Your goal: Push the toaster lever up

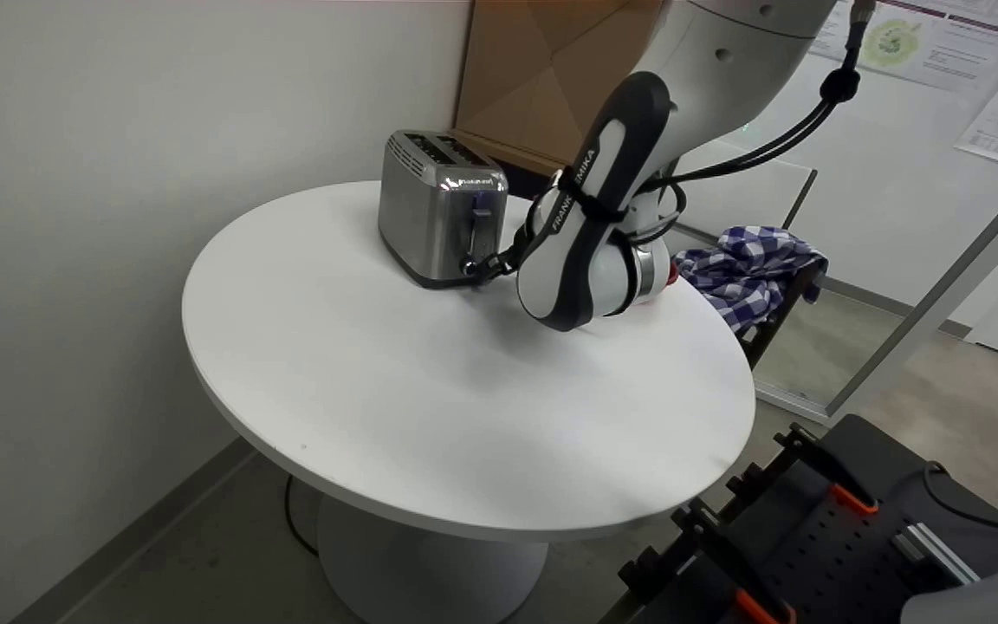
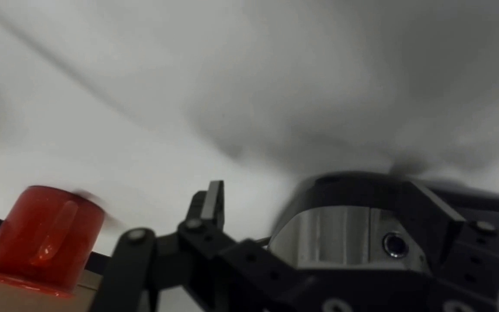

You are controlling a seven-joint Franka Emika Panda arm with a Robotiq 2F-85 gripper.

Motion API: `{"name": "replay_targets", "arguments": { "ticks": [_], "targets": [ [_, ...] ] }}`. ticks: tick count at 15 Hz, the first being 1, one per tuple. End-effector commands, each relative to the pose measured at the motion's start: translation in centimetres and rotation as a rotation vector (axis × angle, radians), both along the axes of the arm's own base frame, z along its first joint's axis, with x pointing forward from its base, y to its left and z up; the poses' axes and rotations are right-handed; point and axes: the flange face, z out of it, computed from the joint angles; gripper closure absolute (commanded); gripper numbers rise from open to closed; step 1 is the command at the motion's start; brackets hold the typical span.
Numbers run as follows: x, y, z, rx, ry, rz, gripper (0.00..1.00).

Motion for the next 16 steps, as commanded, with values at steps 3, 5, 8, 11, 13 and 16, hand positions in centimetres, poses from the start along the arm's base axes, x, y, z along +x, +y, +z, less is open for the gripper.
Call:
{"name": "replay_targets", "arguments": {
  "ticks": [3, 5, 8, 11, 13, 16],
  "targets": [
    [0.2, 1.6, 1.8, 0.080, 0.178, 0.060, 0.00],
    [0.1, 2.0, 3.2, 0.114, 0.257, 0.088, 0.00],
    [-0.7, 2.6, 6.0, 0.170, 0.405, 0.137, 0.00],
    [-1.6, 2.9, 8.4, 0.233, 0.543, 0.166, 0.00],
    [-2.2, 2.9, 10.0, 0.246, 0.615, 0.159, 0.00],
    [-3.3, 2.4, 13.0, 0.219, 0.667, 0.138, 0.00]
  ]
}}
